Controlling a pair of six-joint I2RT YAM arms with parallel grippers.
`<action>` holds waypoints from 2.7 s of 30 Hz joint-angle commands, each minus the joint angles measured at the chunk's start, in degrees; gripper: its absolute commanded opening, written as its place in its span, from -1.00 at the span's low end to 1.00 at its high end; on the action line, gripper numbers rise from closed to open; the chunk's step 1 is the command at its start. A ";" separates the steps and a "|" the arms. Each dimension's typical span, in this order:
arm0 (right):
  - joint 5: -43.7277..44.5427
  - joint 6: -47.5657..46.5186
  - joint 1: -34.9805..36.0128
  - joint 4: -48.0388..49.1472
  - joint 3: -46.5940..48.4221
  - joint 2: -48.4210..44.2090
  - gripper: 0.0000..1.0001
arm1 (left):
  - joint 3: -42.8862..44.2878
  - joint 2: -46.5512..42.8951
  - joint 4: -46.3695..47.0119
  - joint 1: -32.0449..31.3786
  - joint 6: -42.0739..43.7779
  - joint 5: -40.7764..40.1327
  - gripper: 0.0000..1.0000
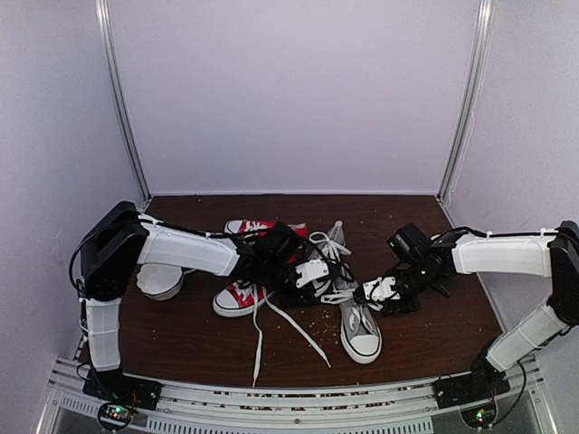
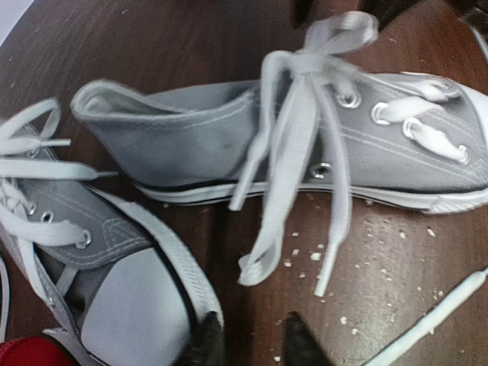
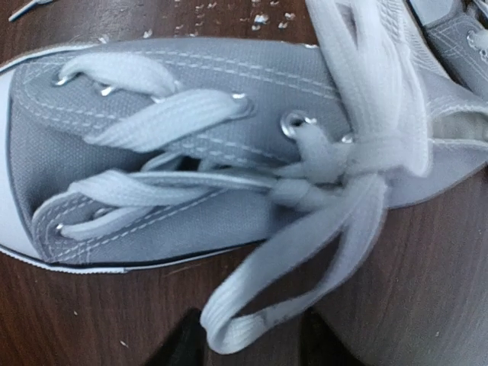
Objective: Tie the shoes
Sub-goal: Adjust the loops with the shoelace on the shoe, then move the shoe to the center of the board.
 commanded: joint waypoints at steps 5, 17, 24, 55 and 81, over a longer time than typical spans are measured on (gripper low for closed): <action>-2.73 7.91 -1.68 7.74 -1.19 -12.98 0.79 | -6.15 -10.44 2.89 -2.04 3.95 5.82 0.05; -4.56 66.56 -10.48 41.42 1.84 -21.99 0.92 | -28.45 -42.61 25.23 1.74 -18.55 -31.98 0.96; 18.38 79.83 4.21 17.86 4.89 -15.49 0.50 | -27.73 -44.99 5.95 4.61 -33.73 -41.95 0.96; 37.38 91.33 10.36 11.95 15.83 14.29 -1.00 | -27.32 -42.43 -8.98 4.64 -33.28 -43.40 0.96; 21.31 77.87 -8.19 24.43 1.41 -18.22 0.99 | -29.35 -49.22 -6.63 18.12 -32.43 -41.97 0.96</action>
